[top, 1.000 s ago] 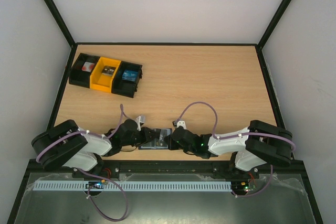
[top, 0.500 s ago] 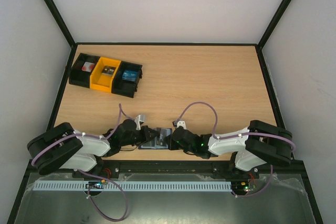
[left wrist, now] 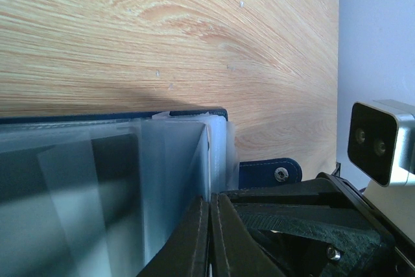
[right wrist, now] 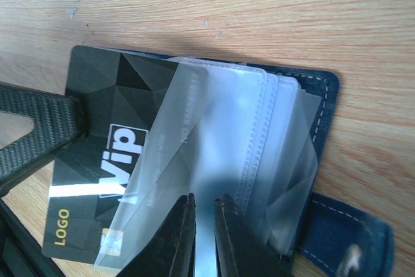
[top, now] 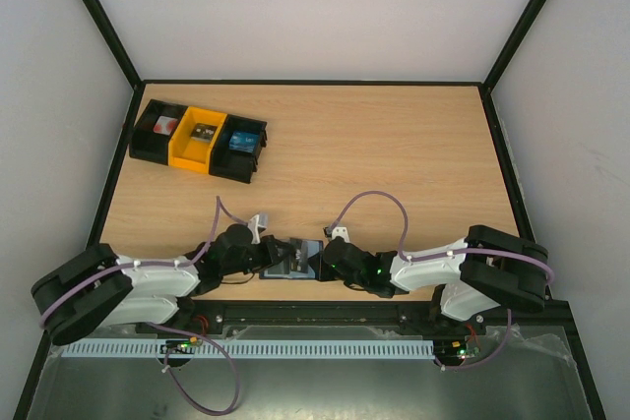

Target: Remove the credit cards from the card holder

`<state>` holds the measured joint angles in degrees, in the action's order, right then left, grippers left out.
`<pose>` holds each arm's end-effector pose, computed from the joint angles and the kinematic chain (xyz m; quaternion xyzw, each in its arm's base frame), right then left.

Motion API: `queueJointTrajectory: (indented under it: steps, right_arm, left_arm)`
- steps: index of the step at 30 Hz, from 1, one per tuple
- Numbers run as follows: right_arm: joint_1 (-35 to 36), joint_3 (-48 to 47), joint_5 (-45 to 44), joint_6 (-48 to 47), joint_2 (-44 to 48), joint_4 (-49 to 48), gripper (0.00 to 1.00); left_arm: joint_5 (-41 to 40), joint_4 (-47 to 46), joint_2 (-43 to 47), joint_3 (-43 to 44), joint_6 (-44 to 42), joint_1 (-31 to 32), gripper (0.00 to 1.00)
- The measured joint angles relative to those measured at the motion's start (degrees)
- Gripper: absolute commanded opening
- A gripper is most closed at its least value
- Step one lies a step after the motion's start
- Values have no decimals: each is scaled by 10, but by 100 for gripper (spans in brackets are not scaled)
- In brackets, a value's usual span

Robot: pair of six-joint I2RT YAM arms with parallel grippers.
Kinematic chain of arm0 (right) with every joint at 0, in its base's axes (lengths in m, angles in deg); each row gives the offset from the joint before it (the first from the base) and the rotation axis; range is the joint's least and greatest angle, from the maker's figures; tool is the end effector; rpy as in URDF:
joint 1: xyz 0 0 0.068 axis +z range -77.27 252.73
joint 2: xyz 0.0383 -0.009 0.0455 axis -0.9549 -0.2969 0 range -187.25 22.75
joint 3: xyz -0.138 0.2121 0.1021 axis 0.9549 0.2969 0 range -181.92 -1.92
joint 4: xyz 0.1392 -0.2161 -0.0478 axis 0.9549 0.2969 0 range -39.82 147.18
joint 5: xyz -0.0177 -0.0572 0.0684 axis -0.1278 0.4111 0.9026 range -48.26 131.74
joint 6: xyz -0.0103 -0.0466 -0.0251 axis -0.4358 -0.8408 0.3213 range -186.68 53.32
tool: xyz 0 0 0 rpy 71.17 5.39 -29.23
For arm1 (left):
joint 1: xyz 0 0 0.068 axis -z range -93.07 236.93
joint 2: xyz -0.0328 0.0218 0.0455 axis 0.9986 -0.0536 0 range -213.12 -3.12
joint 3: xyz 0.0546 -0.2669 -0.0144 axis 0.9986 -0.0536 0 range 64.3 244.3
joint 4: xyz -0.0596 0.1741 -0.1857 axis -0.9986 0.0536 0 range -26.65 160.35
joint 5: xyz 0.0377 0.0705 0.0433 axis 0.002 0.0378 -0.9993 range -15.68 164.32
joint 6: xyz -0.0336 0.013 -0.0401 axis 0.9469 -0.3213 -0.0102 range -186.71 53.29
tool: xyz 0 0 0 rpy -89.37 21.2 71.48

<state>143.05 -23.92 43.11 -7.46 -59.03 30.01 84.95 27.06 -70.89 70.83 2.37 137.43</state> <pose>0.0806 0.2279 0.1234 -0.0925 0.9001 0.3897 0.1716 0.1154 -0.1503 0.1260 -0.0863 0.8366 -0.5020 0.2018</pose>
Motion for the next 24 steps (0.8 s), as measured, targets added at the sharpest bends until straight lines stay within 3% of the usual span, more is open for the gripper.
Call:
queueJointTrajectory:
  steps: [13, 24]
  right_arm:
    - [0, 0, -1, -25, 35, 29, 16]
    - [0, -39, 18, -153, 212, 130, 25]
  left_arm:
    - [-45, 153, 155, 3, -24, 0, 3]
    - [-48, 324, 288, 71, -91, -4, 3]
